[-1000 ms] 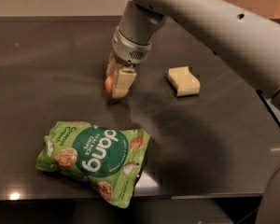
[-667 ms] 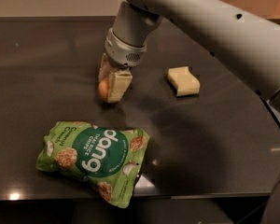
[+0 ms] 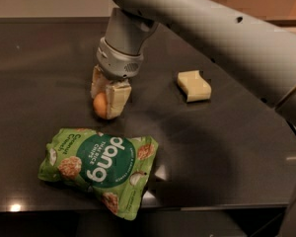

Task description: Move orange near green rice chip bag

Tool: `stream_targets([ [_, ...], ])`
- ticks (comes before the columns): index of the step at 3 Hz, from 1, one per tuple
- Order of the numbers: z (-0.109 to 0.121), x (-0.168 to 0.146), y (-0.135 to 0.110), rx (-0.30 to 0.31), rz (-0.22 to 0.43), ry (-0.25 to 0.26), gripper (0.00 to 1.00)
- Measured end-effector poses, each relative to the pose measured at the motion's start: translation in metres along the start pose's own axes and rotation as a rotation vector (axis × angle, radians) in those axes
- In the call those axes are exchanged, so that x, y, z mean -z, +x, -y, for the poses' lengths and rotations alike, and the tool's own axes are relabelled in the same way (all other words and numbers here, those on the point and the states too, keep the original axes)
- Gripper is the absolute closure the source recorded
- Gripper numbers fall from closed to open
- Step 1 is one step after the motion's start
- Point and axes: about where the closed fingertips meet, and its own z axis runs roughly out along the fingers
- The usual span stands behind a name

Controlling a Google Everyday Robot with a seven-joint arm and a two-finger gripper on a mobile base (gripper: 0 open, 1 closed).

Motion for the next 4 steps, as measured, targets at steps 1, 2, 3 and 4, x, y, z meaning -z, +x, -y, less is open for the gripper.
stream_targets([
  [1, -0.004, -0.010, -0.006, 0.065, -0.017, -0.039, 0.59],
  [2, -0.006, -0.016, -0.011, 0.104, -0.024, -0.065, 0.36],
  [3, -0.007, -0.021, -0.012, 0.125, -0.026, -0.088, 0.13],
  [4, -0.008, -0.022, -0.012, 0.131, -0.029, -0.097, 0.00],
])
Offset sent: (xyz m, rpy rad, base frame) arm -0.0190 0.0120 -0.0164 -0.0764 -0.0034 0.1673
